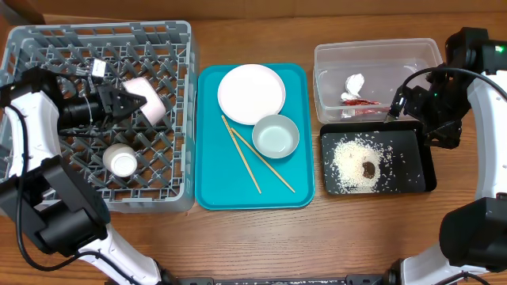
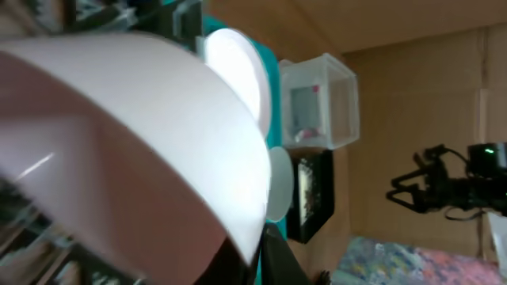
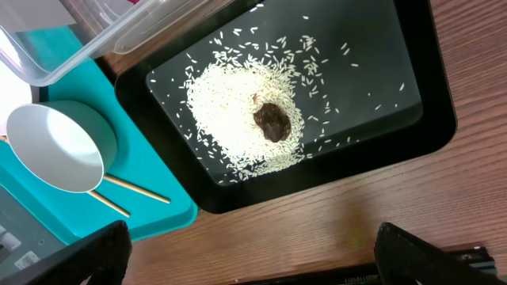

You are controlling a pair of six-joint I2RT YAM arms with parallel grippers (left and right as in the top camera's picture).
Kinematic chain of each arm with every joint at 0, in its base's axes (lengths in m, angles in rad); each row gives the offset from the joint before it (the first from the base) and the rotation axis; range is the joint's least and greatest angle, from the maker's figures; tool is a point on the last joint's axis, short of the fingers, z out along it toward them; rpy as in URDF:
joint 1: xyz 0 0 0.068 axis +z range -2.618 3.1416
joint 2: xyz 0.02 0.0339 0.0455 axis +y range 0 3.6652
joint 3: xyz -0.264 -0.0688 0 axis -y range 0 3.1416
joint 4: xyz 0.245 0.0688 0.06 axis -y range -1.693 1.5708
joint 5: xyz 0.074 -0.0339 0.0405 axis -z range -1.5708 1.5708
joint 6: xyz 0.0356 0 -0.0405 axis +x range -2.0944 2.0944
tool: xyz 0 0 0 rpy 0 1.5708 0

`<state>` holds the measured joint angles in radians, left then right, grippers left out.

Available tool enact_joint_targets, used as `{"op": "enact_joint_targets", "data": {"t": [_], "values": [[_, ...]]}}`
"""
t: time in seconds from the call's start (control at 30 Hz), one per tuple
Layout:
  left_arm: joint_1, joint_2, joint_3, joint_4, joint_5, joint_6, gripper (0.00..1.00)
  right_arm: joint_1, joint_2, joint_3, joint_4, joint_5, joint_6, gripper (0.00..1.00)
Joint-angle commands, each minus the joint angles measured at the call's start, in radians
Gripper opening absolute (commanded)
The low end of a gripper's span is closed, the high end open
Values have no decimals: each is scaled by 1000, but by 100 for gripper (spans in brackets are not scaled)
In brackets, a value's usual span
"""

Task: Sort waste into correct bins and load items into the dishwasher
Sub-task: 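Carry the pink-white bowl into the dish rack and release it, then grasp the pale teal bowl on the tray with the left gripper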

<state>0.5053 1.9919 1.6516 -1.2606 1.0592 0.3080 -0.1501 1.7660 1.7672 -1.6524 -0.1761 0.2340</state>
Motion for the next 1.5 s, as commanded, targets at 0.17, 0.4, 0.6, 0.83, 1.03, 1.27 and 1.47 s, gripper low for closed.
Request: {"op": "enact_joint_targets", "data": {"t": [0.17,0.4,0.6,0.83,1.03,1.27,1.47], "values": [[36,29,7,-26,-229,8,53,-3,-31,28,-3,3,-3,100],[53,27,8,-46,-262,-4,87,-3,-31,28,-4,4,-3,100],[59,-13,20,-58,-262,-45,100,-3,-31,28,-4,4,-3,100],[60,-150,24,-44,-329,-91,100,-3,-31,28,-13,4,-3,100],[-9,-299,24,-15,-433,-169,100,-3,-31,28,-30,4,-3,100],[-272,-415,24,25,-568,-265,100,-3,-31,28,-42,33,-3,100],[-569,-415,23,58,-726,-290,100,-3,-31,28,-37,83,5,100]]}}
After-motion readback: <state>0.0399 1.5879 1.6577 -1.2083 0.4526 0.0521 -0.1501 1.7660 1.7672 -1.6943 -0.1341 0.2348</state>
